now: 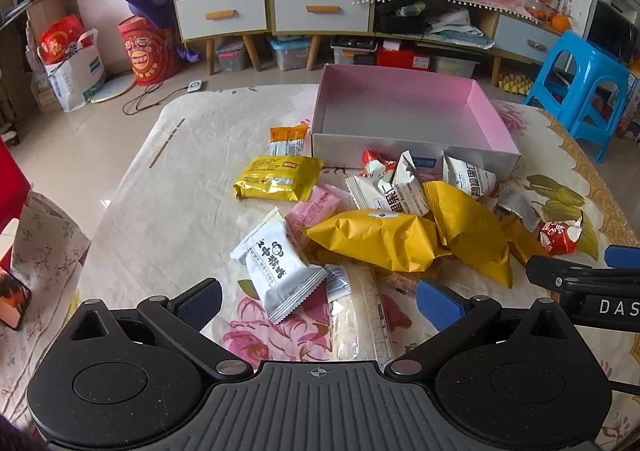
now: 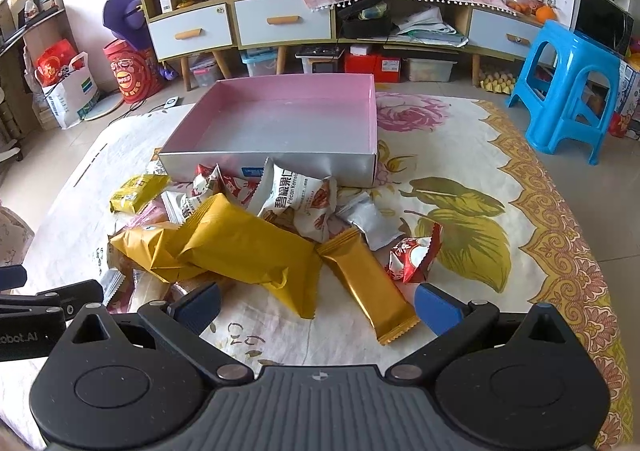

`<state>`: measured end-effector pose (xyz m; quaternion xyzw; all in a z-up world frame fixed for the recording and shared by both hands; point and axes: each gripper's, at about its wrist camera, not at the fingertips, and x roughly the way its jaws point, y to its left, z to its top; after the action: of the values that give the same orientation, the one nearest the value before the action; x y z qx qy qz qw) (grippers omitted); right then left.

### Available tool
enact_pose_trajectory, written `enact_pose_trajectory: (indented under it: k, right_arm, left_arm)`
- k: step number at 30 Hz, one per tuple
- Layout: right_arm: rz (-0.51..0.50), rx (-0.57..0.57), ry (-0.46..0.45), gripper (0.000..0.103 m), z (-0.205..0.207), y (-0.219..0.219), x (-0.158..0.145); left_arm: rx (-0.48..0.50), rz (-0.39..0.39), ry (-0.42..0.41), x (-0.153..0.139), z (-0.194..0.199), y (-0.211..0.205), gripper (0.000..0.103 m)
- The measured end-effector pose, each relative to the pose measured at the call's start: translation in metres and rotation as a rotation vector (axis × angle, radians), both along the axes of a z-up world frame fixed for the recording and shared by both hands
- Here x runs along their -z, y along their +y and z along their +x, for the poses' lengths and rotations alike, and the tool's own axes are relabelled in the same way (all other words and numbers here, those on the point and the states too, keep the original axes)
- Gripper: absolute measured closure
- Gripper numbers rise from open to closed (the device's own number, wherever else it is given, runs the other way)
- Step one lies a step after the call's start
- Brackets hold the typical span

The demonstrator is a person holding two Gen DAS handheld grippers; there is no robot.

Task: Organize snacks

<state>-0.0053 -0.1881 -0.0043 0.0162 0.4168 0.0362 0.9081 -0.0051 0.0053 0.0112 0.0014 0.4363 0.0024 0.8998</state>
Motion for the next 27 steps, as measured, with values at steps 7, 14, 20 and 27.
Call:
enact_pose_trajectory:
  k: [7,14,20,27]
  right_arm:
    - [0.003,-0.001,-0.004,0.008,-0.0009,-0.0006,-0.0010]
    - [0.001,-0.003,-0.005,0.008,-0.0013,-0.0005,-0.0021]
    - [-0.004,-0.010,-0.005,0.008,-0.0019,0.0013,-0.0021]
    - [0.003,-0.014,-0.010,0.008,-0.0038,0.0002,-0.0030]
  left_arm:
    - [0.000,-0.001,0.003,0.0017,0.0010,0.0002,0.000]
    - [0.004,0.003,0.005,0.0036,0.0007,-0.0012,0.000]
    - [0.017,0.003,0.004,0.0041,-0.0023,-0.0031,0.000]
    - [0.017,-0.001,0.004,0.0027,-0.0023,-0.0023,0.000]
